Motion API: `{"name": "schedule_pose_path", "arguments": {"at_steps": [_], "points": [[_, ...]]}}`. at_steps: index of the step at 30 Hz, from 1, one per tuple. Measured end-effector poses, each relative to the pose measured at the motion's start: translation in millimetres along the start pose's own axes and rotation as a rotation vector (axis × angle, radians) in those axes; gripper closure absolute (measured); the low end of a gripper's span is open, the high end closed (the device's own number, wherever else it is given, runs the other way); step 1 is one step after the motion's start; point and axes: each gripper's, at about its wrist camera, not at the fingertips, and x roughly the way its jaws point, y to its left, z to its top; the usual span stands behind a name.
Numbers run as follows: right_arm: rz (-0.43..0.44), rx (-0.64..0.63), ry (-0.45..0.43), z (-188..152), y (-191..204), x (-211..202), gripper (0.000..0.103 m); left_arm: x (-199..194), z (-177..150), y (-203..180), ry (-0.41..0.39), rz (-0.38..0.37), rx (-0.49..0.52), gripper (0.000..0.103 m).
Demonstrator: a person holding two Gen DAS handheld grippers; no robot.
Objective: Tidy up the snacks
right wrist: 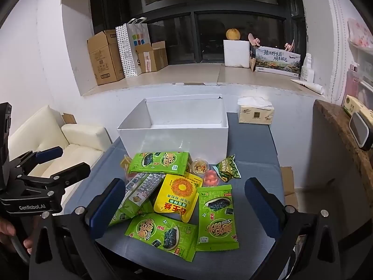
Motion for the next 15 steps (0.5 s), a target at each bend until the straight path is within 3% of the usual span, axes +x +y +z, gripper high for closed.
{"name": "schedule_pose_path", "arguments": {"at_steps": [15], "points": [[0.006, -0.004, -0.002, 1.5, 0.6, -2.0, 0.000, 1.3, 0.4, 0.8, 0.003, -0.006, -0.006, 0.000]]}}
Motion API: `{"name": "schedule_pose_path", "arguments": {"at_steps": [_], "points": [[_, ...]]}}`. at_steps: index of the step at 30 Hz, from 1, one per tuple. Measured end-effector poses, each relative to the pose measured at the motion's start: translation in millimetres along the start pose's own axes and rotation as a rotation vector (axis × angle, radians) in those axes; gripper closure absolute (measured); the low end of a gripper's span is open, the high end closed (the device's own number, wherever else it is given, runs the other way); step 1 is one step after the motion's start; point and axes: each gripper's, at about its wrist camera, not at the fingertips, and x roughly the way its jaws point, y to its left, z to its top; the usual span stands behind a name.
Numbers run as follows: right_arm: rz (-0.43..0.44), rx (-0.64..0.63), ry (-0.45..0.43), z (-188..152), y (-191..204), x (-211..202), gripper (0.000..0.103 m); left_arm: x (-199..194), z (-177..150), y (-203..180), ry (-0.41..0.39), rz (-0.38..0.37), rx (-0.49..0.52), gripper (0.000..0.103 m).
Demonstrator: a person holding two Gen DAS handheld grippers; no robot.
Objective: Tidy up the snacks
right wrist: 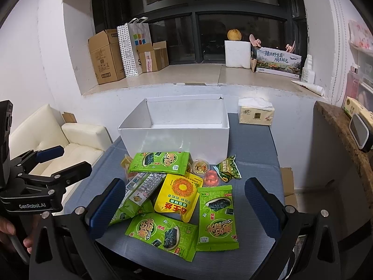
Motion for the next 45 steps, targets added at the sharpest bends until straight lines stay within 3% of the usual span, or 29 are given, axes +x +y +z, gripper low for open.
{"name": "schedule_pose_path", "arguments": {"at_steps": [45], "points": [[0.011, -0.002, 0.007, -4.1, 0.6, 3.0, 0.000, 2.2, -1.6, 0.5, 0.005, -0.007, -0.006, 0.000]]}}
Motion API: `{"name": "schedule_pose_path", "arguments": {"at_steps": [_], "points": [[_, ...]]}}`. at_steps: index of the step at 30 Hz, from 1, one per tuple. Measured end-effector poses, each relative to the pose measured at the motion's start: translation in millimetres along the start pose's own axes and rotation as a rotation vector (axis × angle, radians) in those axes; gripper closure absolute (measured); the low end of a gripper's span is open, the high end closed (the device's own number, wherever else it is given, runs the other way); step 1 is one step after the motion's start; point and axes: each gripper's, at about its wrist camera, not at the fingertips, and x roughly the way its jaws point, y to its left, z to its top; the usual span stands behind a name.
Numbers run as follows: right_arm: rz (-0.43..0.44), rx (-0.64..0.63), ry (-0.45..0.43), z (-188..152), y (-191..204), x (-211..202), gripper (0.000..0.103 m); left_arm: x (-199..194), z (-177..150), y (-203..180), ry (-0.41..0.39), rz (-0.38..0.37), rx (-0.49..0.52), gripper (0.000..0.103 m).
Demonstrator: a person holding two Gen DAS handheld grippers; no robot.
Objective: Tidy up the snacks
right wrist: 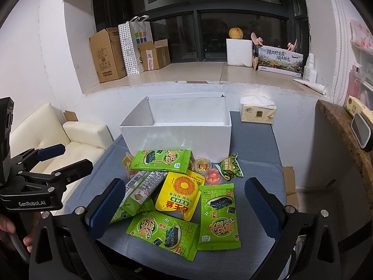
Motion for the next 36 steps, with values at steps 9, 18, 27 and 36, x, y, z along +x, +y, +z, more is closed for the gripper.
{"name": "schedule_pose_path", "arguments": {"at_steps": [9, 18, 27, 36], "points": [[0.005, 0.006, 0.005, -0.5, -2.2, 4.1, 0.000, 1.6, -0.6, 0.1, 0.006, -0.003, -0.001, 0.000], [-0.021, 0.025, 0.043, -2.6, -34.2, 40.8, 0.000, 7.9, -1.8, 5.1, 0.019, -0.007, -0.014, 0.000], [-0.094, 0.066, 0.240, 6.6, -113.5, 173.8, 0.000, 19.7, -6.8, 5.8, 0.045, -0.012, -0.021, 0.000], [-0.052, 0.136, 0.359, 7.2, -130.6, 244.0, 0.031, 31.0, -13.4, 17.0, 0.072, -0.016, -0.046, 0.000]]}}
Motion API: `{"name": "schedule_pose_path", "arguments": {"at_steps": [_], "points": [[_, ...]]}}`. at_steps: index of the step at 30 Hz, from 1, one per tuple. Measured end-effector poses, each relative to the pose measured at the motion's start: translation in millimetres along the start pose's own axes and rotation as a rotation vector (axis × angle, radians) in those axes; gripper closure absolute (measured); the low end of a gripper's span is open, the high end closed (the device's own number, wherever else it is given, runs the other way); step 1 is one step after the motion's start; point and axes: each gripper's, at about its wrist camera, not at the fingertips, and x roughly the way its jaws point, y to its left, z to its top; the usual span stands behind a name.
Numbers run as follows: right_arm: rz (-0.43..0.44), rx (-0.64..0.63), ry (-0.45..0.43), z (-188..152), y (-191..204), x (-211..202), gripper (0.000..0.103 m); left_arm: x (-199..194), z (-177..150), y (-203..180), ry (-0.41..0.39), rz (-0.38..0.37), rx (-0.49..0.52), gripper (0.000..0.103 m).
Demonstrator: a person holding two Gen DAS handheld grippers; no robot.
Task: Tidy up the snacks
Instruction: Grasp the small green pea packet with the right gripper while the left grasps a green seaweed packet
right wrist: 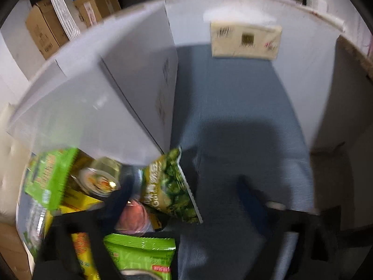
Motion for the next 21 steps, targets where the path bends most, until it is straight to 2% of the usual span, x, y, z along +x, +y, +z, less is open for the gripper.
{"name": "schedule_pose_path", "arguments": {"at_steps": [2, 8, 14, 18, 21], "points": [[0.023, -0.020, -0.007, -0.4, 5.0, -1.0, 0.053, 2.1, -0.7, 1.1, 0.004, -0.004, 0.000, 0.000], [0.037, -0.012, -0.019, -6.7, 7.3, -13.0, 0.055, 16.2, -2.6, 3.1, 0.018, -0.046, 0.016, 0.000], [0.093, 0.023, -0.127, -29.2, 6.2, -70.4, 0.055, 54.6, 6.6, -0.1, 0.046, -0.049, 0.076, 0.000], [0.145, 0.046, -0.195, -47.4, 8.3, -110.4, 0.055, 94.4, 17.4, -17.3, 0.083, -0.008, 0.244, 0.000], [0.194, 0.036, -0.238, -58.4, 16.9, -135.2, 0.055, 120.2, 23.6, -25.7, 0.115, -0.024, 0.380, 0.000]]}}
